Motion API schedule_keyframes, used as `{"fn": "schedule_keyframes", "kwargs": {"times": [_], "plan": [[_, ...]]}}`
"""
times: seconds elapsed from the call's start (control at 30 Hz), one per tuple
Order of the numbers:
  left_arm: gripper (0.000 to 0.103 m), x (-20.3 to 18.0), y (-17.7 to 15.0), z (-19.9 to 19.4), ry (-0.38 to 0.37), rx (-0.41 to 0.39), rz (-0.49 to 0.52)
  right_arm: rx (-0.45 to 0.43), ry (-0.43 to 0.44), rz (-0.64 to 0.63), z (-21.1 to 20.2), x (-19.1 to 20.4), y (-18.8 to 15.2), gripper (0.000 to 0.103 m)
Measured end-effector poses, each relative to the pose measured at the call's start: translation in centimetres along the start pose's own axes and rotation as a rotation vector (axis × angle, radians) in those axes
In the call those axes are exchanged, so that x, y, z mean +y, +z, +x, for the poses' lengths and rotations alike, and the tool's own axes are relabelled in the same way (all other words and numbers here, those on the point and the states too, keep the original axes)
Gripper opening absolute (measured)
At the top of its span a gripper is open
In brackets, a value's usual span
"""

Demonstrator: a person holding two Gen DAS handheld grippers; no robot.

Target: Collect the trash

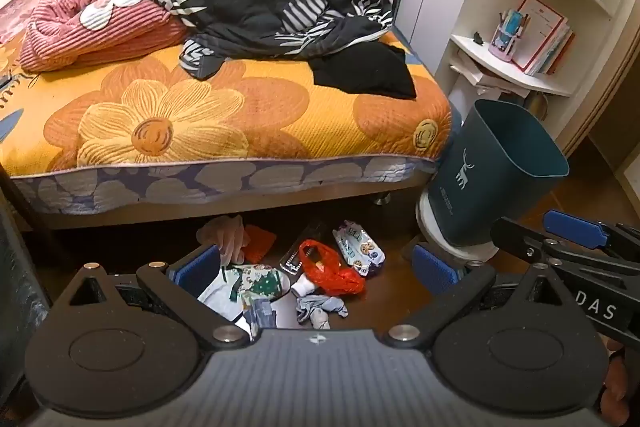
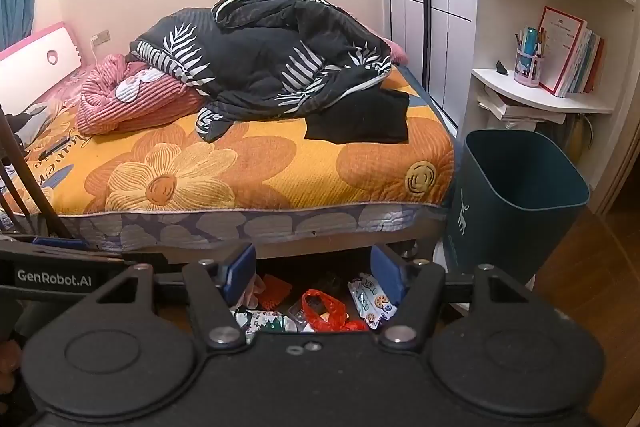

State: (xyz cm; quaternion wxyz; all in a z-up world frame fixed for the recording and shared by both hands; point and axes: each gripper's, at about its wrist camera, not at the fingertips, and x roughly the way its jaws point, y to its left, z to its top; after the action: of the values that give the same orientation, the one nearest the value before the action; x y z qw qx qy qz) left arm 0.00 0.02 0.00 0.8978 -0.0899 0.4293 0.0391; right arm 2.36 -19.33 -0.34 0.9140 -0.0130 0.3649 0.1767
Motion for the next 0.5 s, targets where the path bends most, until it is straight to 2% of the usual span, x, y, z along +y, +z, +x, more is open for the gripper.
{"fn": "schedule_keyframes", "kwargs": {"times": [0.2, 0.27, 0.5], "plan": [[0.103, 0.7, -1.1, -0.2, -0.020, -0.002, -0.016, 0.013, 0.001, 0.002, 0.1, 0.1, 0.1, 0.064], [0.103, 0.8, -0.6, -0.2, -0.012, 0.024, -0.033, 0.013, 0.002, -0.002, 0.3, 0.2, -0.5, 0.064], [0.103, 1.0, -0.7, 0.3, 0.008, 0.039, -0.050, 0.026, 0.000, -0.002, 0.4, 0.2, -0.1, 0.064]]}}
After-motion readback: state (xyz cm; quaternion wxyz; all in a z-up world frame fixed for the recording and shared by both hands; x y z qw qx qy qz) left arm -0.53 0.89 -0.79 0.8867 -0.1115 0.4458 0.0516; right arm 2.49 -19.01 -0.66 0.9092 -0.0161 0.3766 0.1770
